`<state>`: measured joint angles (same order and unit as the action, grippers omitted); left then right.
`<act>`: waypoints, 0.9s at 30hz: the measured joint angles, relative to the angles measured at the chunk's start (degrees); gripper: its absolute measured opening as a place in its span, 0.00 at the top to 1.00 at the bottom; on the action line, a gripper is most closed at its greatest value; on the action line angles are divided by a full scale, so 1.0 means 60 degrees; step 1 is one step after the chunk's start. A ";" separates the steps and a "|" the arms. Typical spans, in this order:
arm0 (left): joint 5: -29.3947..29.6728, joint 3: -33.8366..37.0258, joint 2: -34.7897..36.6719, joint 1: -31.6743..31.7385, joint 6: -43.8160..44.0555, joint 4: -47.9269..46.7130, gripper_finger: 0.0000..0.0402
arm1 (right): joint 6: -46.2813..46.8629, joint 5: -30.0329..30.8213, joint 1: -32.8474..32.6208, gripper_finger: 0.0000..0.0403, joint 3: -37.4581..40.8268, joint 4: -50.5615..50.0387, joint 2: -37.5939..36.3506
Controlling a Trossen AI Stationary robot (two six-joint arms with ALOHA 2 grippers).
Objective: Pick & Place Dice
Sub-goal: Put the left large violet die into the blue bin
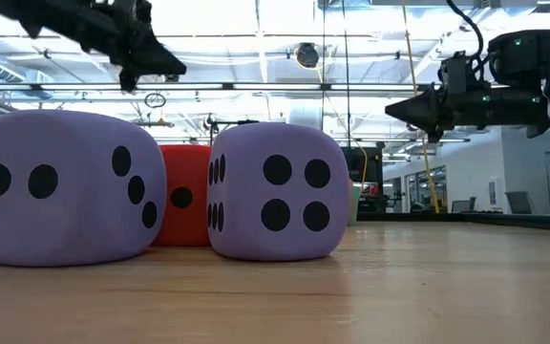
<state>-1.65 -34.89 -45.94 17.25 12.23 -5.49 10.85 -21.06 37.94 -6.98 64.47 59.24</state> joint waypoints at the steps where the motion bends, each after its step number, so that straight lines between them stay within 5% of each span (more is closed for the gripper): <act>1: 0.0232 -0.0268 -0.0143 -0.0354 -0.0026 -0.0464 1.00 | -0.0112 -0.0004 0.0053 1.00 0.0000 -0.0095 0.0000; 13: 0.3054 -0.3114 -0.2562 -0.4563 0.1465 -0.4036 0.99 | -0.0846 -0.0342 0.0124 1.00 -0.0012 -0.0333 0.0000; 18: 0.3286 -0.3703 -0.3828 -0.5805 0.2721 -0.4421 0.98 | -0.0507 -0.2284 0.0336 1.00 -0.0264 -0.0643 0.0000; 27: 0.2097 -0.5092 -0.5652 -0.6503 0.4213 -0.5896 0.89 | 0.0813 -0.1490 0.0359 1.00 -0.0273 -0.0653 0.0002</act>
<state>10.93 -65.44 -79.85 -21.76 37.51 -40.86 15.73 -30.00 40.10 -8.62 60.55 59.25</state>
